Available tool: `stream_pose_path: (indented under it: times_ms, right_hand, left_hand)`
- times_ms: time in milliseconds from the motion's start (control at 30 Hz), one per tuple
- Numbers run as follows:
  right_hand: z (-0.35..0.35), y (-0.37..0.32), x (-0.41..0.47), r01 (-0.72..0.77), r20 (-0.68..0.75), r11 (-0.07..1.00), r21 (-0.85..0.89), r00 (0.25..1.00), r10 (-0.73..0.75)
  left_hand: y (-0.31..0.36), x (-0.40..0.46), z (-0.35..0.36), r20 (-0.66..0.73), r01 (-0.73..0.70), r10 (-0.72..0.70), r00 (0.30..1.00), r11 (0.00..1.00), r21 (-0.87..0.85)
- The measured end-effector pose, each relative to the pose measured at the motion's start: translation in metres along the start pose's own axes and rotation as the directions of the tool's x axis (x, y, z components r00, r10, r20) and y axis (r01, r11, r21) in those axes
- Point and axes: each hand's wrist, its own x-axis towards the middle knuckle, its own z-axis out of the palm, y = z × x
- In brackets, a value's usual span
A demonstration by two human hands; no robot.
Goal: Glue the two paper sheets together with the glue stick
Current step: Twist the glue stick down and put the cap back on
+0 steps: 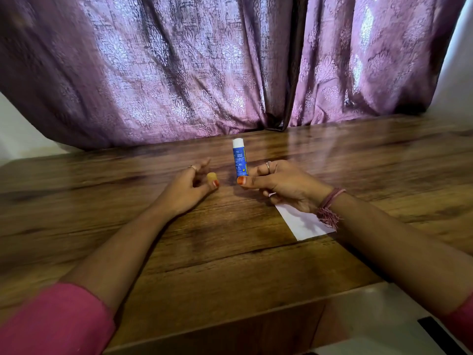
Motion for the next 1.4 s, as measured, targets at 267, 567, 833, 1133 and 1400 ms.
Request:
stream_pose_path:
  times_ms: [267,567,833,1133,1400]
  right_hand:
    - [-0.001,0.001,0.001,-0.004,-0.003,1.0,0.03,1.0,0.004]
    - [0.001,-0.001,-0.001,0.011,0.016,1.0,0.006,1.0,-0.011]
    - [0.001,-0.004,-0.004,0.012,-0.015,0.999,-0.041,1.0,-0.012]
    - [0.004,-0.004,-0.005,0.013,0.026,0.997,-0.07,1.0,-0.012]
    - [0.006,-0.004,-0.005,0.022,-0.01,0.995,-0.101,1.0,-0.023]
  left_hand:
    - [-0.005,0.003,0.0,0.015,-0.2,0.201,0.979,0.956,0.214]
    - [0.013,0.0,-0.008,-0.077,0.083,-0.213,0.974,0.652,-0.753]
    - [0.038,-0.008,-0.014,-0.051,0.026,-0.163,0.985,0.438,-0.899]
    - [0.051,-0.012,-0.011,-0.049,0.014,-0.151,0.987,0.392,-0.92]
    - [0.056,-0.015,-0.01,-0.04,0.017,-0.135,0.99,0.393,-0.919]
